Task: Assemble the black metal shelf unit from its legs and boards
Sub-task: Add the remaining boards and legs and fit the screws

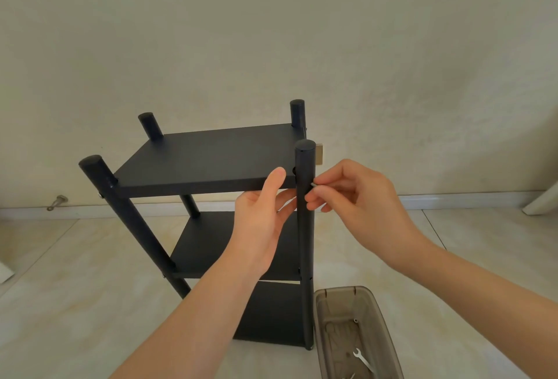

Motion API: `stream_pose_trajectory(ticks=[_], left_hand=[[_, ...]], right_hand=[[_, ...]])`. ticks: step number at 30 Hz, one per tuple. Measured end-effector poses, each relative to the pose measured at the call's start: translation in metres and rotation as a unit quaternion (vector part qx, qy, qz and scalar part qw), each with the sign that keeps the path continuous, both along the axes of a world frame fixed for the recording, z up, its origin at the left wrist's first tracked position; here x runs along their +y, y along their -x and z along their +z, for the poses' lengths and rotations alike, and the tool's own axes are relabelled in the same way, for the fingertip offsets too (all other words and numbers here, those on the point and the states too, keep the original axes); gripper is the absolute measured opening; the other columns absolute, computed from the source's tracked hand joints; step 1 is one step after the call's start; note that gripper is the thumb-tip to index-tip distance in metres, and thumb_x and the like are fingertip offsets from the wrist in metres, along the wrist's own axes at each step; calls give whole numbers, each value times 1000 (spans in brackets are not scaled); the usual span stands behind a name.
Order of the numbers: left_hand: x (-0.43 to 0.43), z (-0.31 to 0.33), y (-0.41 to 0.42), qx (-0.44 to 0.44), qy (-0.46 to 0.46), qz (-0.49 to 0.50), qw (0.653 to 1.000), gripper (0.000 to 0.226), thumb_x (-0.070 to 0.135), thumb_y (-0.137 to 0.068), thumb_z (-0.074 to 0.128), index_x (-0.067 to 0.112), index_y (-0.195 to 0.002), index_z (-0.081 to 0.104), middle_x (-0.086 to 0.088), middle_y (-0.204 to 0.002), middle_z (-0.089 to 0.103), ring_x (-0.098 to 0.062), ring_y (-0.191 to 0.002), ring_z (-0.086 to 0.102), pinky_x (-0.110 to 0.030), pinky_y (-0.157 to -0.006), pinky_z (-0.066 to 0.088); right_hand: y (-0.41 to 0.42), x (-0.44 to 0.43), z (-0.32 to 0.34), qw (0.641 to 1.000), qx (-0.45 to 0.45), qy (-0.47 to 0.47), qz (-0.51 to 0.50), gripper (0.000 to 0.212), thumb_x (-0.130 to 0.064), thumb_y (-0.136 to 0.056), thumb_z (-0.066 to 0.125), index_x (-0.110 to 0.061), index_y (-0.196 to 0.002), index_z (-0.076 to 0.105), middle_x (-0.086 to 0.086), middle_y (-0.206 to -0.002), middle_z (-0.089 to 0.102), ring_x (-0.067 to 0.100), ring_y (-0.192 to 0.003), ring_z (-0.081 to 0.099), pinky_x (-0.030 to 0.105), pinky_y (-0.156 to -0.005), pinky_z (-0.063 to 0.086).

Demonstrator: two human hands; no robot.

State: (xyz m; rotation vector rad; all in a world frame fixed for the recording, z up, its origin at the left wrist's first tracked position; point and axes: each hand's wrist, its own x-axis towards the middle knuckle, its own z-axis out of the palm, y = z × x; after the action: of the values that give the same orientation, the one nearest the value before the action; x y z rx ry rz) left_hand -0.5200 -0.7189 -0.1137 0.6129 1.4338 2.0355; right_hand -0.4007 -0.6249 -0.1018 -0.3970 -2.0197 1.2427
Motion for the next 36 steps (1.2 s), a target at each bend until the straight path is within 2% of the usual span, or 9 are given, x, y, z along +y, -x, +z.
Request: stream_pose_trajectory(ticks=[5,8,12,17,22,26,28,30,36], left_hand=[[-1,-1,1,22,-4,-12,1000,43,33,-100,56,28,-63,77,-9,-98,78,-22,-98,74,-26,-81,56],[-1,-2,2,27,-10,-4,1000,46,31,-101,55,33,-62,77,-3,-92,79,-19,-93,76,-20,-73,57],[0,-2,-1,32,-17,-1,999,50,29,-103,52,42,-60,75,4,-84,79,-13,-86,76,-16,-67,56],[1,-3,0,39,-8,5,999,50,28,-102,54,45,-60,75,4,-84,78,-14,-88,76,-16,-67,56],[1,-4,-2,30,-8,4,1000,52,27,-103,52,51,-62,73,13,-80,77,-5,-82,75,-13,-63,54],[0,-3,-3,23,17,6,1000,49,28,-104,52,45,-64,76,8,-85,78,-10,-90,75,-17,-71,57],[-1,-3,-5,10,32,13,999,39,28,-103,54,25,-72,77,6,-84,78,-12,-91,75,-24,-80,55],[-1,-3,-6,-8,35,19,999,20,28,-102,57,19,-86,65,7,-81,78,-11,-88,76,-29,-84,51],[-2,-1,-10,-23,33,8,999,11,30,-102,56,26,-92,51,26,-66,70,3,-75,72,-25,-78,50]], right_hand=[[1,2,1,1000,6,18,4,12,-14,-88,71,-22,-85,63,-9,-75,74,8,-72,73,16,-68,55],[1,3,2,1000,11,11,-15,15,-14,-86,75,-21,-81,63,-7,-72,73,8,-70,72,15,-65,54],[1,0,3,998,-6,-53,-28,19,-17,-86,74,-28,-78,61,-13,-73,70,5,-71,69,12,-68,53],[0,3,6,998,-2,-50,-37,17,-19,-84,76,-26,-76,63,-10,-68,68,5,-69,68,10,-65,50],[1,-1,4,990,-28,-126,-53,29,-22,-85,75,-38,-74,54,-17,-71,62,1,-78,62,8,-69,47],[4,6,5,998,-3,-49,-45,24,-23,-78,81,-30,-74,59,-12,-71,67,5,-67,66,13,-63,49],[5,10,6,998,-8,-34,-45,27,-27,-74,84,-32,-78,58,-12,-72,67,7,-68,65,14,-63,48],[6,12,8,999,-22,-30,-35,32,-29,-73,84,-36,-89,56,-12,-77,66,6,-71,63,15,-64,48],[7,25,16,994,-86,15,62,48,-29,-79,79,-48,-117,57,-8,-114,58,6,-91,65,20,-77,50]])
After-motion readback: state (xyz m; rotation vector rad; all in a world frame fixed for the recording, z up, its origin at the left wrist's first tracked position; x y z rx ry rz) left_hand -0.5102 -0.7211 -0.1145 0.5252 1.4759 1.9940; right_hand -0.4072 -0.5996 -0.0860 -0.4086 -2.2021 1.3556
